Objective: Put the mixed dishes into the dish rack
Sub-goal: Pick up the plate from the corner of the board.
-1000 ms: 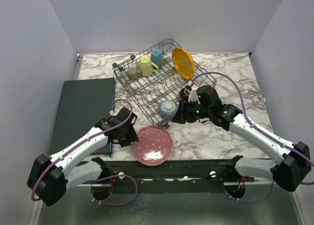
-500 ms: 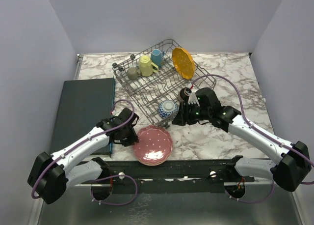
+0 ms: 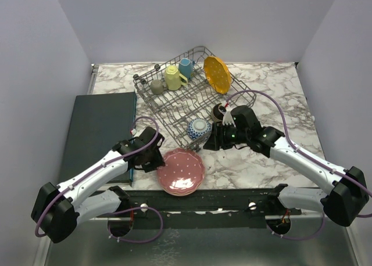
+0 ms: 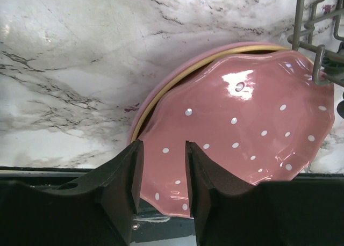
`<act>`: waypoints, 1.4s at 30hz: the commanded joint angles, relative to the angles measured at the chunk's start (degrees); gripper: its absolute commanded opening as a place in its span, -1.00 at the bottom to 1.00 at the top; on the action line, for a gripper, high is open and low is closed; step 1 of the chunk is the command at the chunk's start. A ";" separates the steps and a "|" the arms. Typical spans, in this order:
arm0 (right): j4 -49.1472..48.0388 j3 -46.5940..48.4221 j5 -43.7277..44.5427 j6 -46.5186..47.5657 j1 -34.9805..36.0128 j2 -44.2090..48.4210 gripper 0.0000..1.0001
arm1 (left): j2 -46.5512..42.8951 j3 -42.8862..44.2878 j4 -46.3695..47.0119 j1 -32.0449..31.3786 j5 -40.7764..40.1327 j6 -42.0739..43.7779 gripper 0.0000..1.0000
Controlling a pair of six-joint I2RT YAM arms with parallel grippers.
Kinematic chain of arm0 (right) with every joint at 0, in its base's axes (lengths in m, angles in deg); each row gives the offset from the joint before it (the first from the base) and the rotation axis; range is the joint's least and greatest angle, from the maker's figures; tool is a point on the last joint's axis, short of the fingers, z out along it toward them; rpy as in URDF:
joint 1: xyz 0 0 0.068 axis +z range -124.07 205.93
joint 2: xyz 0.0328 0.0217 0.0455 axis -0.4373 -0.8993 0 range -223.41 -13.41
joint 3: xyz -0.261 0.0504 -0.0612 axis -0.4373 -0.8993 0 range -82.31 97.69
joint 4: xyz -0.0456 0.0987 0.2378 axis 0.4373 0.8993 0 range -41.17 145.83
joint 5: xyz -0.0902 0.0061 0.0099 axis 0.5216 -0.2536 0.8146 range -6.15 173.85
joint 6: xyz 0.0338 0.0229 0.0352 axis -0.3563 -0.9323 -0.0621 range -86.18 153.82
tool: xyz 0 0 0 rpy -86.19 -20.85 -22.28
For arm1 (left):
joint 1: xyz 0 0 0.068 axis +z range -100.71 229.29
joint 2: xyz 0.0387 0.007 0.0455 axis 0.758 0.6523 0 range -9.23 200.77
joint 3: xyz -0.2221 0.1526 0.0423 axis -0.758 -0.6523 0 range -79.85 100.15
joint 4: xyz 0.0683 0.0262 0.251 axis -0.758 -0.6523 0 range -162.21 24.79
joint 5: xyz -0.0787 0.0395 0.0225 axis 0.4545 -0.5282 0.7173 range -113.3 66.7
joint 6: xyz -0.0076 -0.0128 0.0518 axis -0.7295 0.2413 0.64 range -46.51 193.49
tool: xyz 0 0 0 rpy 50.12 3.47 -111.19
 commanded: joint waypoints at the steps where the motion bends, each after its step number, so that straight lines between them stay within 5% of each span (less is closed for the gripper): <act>1: -1.27 -0.63 -0.32 -0.79 0.59 0.90 0.01 | -0.36 1.10 -3.05 -0.20 -5.04 -1.24 -0.15; 10: -1.37 -0.86 -0.10 -0.91 0.93 0.60 0.01 | 2.32 0.16 -2.42 -0.34 -4.33 -1.83 -0.25; 19: -1.50 -0.87 -0.28 -0.79 1.13 -0.08 0.01 | 3.26 -1.05 -0.09 -0.38 -2.57 -1.04 -0.58; 42: -2.83 -5.91 -1.35 -3.94 2.30 -0.44 0.01 | 7.77 -4.14 5.86 -1.65 -0.41 0.00 -0.82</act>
